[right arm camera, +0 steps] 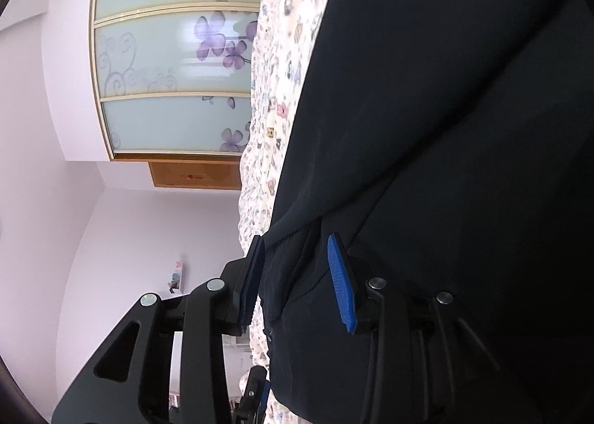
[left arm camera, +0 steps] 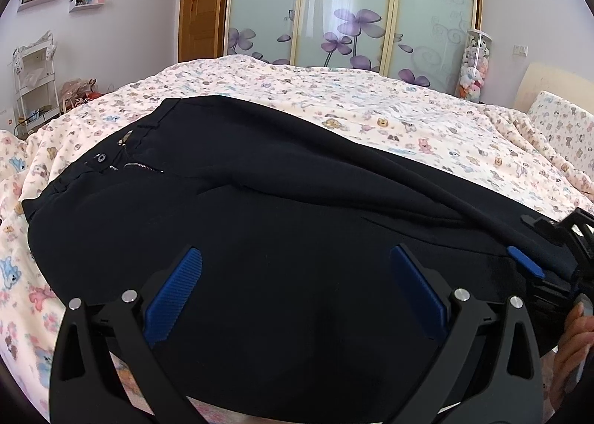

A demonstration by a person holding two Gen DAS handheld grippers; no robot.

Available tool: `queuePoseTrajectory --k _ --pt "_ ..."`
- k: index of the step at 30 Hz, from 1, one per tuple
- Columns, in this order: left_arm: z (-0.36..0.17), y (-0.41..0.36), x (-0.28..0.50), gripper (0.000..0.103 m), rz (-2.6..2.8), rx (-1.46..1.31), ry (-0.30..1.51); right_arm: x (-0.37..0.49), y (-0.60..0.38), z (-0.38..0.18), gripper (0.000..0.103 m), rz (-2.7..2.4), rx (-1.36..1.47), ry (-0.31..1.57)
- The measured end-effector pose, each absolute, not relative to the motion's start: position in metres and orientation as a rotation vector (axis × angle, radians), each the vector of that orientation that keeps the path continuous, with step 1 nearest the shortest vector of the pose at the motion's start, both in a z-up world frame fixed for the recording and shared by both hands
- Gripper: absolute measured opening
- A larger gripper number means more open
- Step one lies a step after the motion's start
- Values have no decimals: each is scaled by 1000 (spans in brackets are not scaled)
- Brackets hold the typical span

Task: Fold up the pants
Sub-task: 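Lay the hems over the waistband with the right gripper, folding the legs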

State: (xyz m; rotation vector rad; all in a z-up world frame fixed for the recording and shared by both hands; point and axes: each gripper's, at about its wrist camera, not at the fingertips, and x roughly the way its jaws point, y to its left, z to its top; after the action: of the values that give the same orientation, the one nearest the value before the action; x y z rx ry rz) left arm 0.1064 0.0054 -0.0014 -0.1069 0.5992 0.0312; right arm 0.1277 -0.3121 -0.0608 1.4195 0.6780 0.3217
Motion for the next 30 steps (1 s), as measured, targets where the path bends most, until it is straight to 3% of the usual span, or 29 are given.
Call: queuePoseTrajectory --k 11,14,16,27,29,30 --pt "-3 2 108 101 20 -92 611 145 -312 -65 34 194 1465 564" --pt "-4 0 109 101 18 -85 615 149 -312 -68 26 147 1461 580" --pt "-4 0 109 101 18 -84 618 149 -313 -69 0 125 1456 595" --pt "-4 9 109 101 -2 -160 626 113 -328 -65 2 216 1433 571" --pt "-6 13 112 101 -14 -190 645 116 -330 -69 15 255 1483 610" --pt "-8 15 113 101 -14 -199 653 117 -330 -70 32 266 1494 621"
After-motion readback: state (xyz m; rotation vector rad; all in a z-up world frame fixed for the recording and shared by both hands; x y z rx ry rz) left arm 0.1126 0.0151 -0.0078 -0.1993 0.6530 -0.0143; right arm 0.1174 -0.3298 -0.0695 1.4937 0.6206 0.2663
